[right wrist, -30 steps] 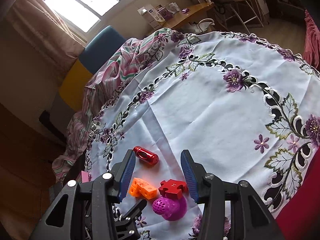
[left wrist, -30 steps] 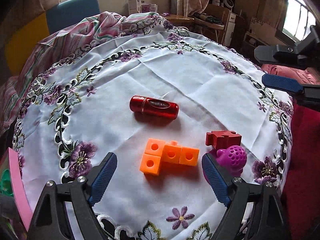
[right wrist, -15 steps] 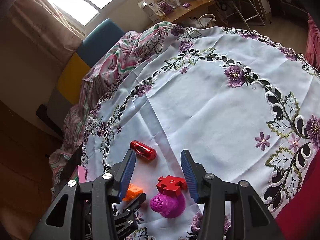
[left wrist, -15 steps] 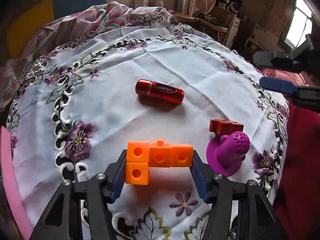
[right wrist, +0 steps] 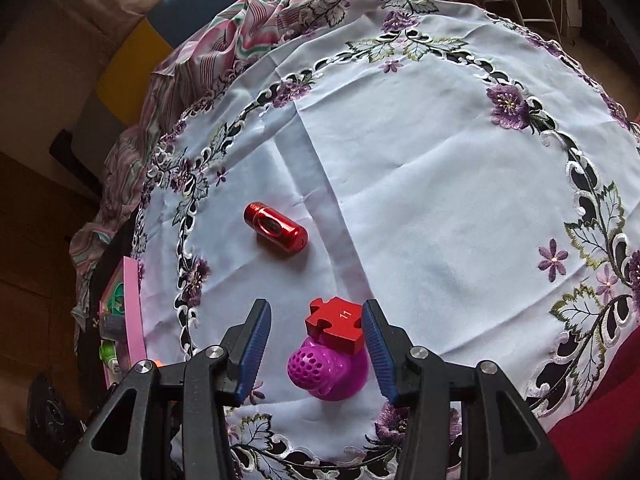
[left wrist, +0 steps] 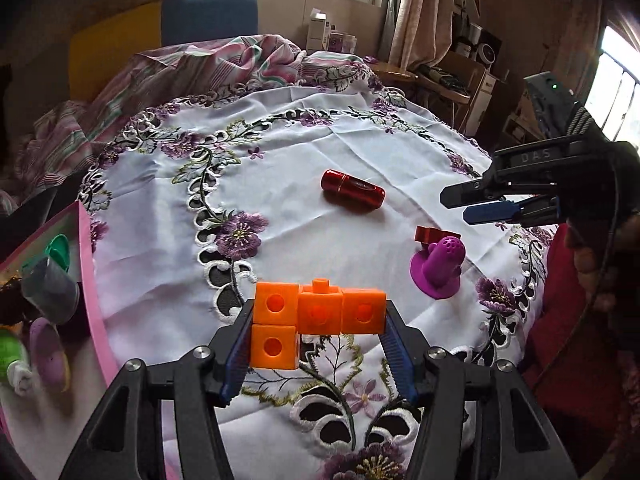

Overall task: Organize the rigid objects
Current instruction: 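Grasp the orange block piece with the left tool, then carry the orange block toward the tray with the left tool while the right tool grasps the magenta ball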

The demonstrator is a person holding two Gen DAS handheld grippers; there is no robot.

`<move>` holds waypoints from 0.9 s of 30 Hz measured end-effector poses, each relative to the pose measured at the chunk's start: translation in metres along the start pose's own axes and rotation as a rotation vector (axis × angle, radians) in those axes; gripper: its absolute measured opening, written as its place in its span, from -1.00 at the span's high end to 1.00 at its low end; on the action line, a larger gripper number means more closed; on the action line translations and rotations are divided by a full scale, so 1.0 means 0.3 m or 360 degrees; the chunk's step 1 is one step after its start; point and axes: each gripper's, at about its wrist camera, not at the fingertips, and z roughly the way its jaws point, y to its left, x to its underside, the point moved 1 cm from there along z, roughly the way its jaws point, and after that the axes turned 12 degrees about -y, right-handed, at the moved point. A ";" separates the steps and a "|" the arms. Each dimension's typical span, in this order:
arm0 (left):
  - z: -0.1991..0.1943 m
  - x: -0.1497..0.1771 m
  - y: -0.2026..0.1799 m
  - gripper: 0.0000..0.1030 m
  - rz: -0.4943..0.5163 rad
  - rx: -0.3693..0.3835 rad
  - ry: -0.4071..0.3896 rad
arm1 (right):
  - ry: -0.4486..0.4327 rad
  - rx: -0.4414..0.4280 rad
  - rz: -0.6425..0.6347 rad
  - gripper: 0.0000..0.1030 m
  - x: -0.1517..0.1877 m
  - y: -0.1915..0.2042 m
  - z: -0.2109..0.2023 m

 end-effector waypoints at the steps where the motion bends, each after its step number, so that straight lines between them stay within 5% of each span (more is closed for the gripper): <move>1: -0.016 0.003 0.006 -0.15 -0.0006 -0.0003 -0.0011 | 0.0027 0.0005 -0.0016 0.06 0.003 0.005 0.008; 16: -0.176 0.039 0.106 -0.16 -0.0109 -0.0047 -0.0091 | 0.0158 0.0203 -0.0349 0.11 0.082 0.124 0.022; 20: -0.198 0.049 0.122 -0.16 -0.0126 -0.0061 -0.0107 | 0.0238 0.0296 -0.0427 0.40 0.096 0.144 0.075; 23: -0.224 0.055 0.140 -0.16 -0.0141 -0.0077 -0.0129 | 0.0257 0.0391 -0.0599 0.41 0.118 0.188 0.100; 27: -0.268 0.061 0.184 -0.16 -0.0189 -0.0116 -0.0165 | 0.0225 0.0333 -0.0695 0.42 0.139 0.248 0.098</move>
